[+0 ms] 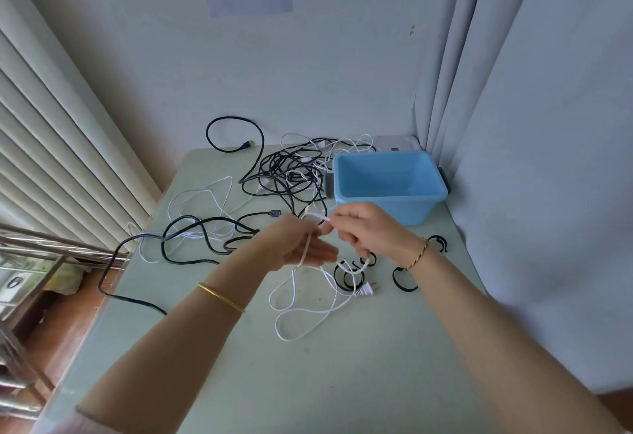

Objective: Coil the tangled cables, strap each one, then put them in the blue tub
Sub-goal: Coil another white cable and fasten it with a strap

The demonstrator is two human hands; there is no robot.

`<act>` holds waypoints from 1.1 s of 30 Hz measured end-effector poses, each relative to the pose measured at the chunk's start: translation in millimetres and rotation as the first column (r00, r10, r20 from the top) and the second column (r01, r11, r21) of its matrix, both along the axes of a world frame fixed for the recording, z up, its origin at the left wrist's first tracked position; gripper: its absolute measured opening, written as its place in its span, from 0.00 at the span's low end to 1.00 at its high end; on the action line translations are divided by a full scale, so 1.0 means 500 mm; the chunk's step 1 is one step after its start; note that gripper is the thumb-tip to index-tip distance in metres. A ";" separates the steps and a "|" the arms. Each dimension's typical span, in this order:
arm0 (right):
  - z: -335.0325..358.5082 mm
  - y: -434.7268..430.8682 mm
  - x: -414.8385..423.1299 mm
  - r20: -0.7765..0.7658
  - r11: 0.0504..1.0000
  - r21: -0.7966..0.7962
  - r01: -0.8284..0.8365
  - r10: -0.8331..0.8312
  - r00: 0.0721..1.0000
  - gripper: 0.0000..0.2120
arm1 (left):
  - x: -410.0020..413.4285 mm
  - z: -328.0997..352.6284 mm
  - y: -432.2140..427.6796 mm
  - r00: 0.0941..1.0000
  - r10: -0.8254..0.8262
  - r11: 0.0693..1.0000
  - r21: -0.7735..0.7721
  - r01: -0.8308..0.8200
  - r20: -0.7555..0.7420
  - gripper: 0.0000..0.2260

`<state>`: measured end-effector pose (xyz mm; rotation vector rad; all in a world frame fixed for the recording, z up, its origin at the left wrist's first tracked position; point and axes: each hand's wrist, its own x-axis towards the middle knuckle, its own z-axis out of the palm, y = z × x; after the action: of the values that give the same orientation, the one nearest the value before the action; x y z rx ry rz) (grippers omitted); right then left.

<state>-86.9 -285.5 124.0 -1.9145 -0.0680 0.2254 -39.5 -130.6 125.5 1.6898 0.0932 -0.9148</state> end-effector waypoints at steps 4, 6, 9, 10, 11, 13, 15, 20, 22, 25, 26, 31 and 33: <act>-0.020 0.012 -0.014 -0.093 0.994 0.098 -0.056 0.066 0.993 0.12 | 0.017 0.020 0.014 0.943 0.211 0.865 -0.401 -0.302 -0.257 0.12; -0.035 0.008 -0.021 -0.130 0.980 0.162 -0.116 0.138 0.982 0.13 | 0.023 0.031 0.019 0.942 0.231 0.809 -0.490 -0.326 -0.245 0.12; -0.059 0.019 -0.031 -0.185 0.941 0.187 -0.282 0.315 0.931 0.12 | 0.035 0.044 0.025 0.952 0.264 0.771 -0.559 -0.306 -0.157 0.12; -0.067 0.026 -0.033 -0.198 0.928 0.180 -0.325 0.358 0.913 0.11 | 0.037 0.049 0.027 0.956 0.263 0.771 -0.566 -0.291 -0.133 0.12; -0.076 0.031 -0.032 -0.208 0.922 0.146 -0.360 0.384 0.900 0.10 | 0.038 0.054 0.029 0.962 0.250 0.780 -0.565 -0.268 -0.110 0.12; -0.092 0.034 -0.023 -0.221 0.911 -0.063 -0.408 0.386 0.895 0.10 | 0.034 0.065 0.032 0.982 0.164 0.811 -0.553 -0.189 -0.095 0.13; -0.104 0.026 -0.006 -0.173 0.870 -0.326 -0.370 0.330 0.928 0.10 | 0.027 0.073 0.035 0.996 -0.004 0.859 -0.511 -0.044 -0.092 0.13; -0.071 -0.017 0.029 0.029 0.874 -0.485 -0.022 0.042 0.999 0.13 | 0.006 0.053 0.049 0.879 -0.476 0.879 -0.045 0.475 -0.010 0.13; -0.046 -0.029 0.032 0.041 0.908 -0.419 0.031 -0.015 0.999 0.12 | 0.000 0.040 0.051 0.822 -0.569 0.812 0.160 0.561 0.005 0.12; -0.013 -0.023 0.027 0.052 0.942 -0.335 0.033 -0.016 0.999 0.10 | 0.001 0.017 0.044 0.806 -0.591 0.775 0.260 0.576 -0.025 0.09; -0.005 -0.016 0.023 0.052 0.951 -0.307 0.031 -0.016 0.999 0.09 | 0.004 0.007 0.041 0.838 -0.545 0.803 0.268 0.532 -0.026 0.09; 0.001 -0.001 -0.001 -0.119 0.999 -0.038 0.010 -0.015 0.993 0.10 | 0.029 -0.004 0.048 0.988 -0.129 0.991 -0.040 0.126 -0.081 0.09; -0.007 -0.001 -0.008 -0.181 0.998 0.064 0.004 0.007 0.983 0.11 | 0.032 0.010 0.054 0.986 -0.075 0.979 -0.199 0.045 -0.149 0.12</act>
<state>-90.9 -286.1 120.5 -1.8224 0.0449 0.3932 -23.4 -103.7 130.4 1.4451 0.0552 -1.0665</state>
